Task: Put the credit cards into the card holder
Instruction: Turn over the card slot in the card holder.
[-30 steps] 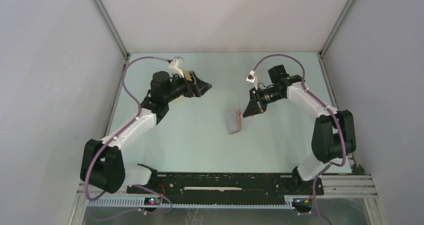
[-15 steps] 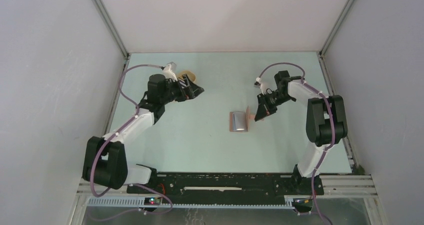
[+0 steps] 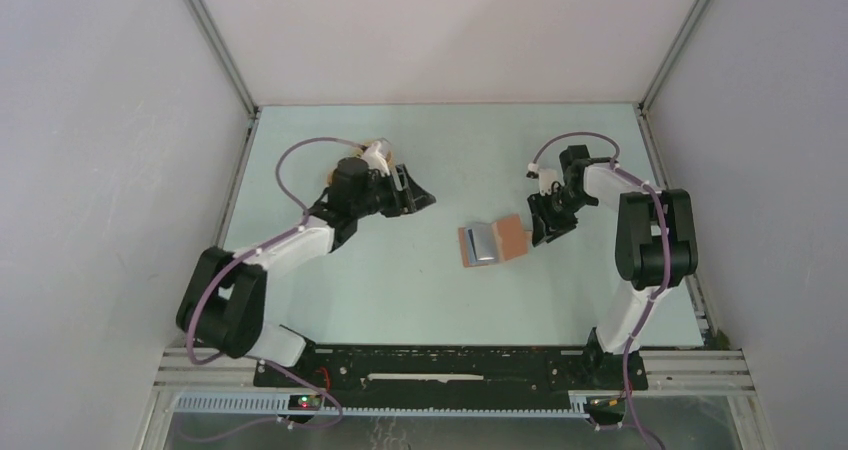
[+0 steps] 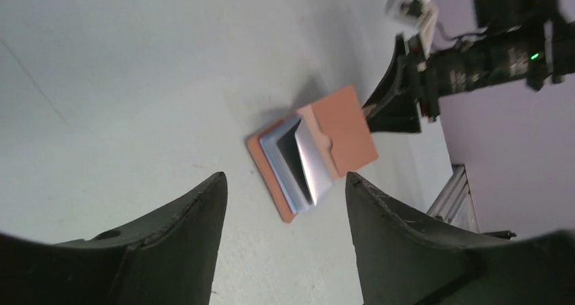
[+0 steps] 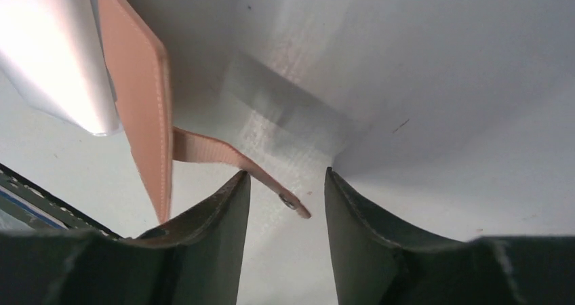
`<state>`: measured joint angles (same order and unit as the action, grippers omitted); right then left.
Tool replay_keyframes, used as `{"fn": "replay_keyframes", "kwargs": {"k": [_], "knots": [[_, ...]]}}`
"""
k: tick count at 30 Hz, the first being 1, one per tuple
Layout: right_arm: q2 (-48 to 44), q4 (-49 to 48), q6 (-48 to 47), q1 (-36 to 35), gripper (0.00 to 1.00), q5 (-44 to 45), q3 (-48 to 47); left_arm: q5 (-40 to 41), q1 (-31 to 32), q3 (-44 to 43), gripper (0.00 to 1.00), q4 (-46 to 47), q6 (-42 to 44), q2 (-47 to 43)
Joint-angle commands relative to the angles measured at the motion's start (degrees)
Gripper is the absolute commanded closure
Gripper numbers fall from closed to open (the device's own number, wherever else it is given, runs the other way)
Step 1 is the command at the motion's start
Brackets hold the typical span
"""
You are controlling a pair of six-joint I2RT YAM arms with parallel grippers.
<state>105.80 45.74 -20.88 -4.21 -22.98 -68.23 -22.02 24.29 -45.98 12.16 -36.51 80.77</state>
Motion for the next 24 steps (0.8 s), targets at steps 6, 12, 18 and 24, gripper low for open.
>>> {"fn": "replay_keyframes", "kwargs": {"k": [6,12,18,24], "knots": [[-11.47,2.30,-4.14,3.63,0.33,-7.26,-0.70,-4.14,4.75,-9.23,0.39,-1.94,-1.07,8.38],[-18.31,5.98,-6.95,3.77,0.35,-21.55,-4.90,-5.72,5.36,-11.98,0.44,-4.85,0.24,11.15],[-17.02,5.39,-4.99,-5.55,0.55,-35.37,-5.83,-4.78,5.50,-14.33,0.49,-7.67,2.29,11.38],[-8.85,0.70,1.36,-13.65,0.83,-18.38,-5.74,8.92,8.16,-16.36,0.48,-17.66,12.12,1.08]]}}
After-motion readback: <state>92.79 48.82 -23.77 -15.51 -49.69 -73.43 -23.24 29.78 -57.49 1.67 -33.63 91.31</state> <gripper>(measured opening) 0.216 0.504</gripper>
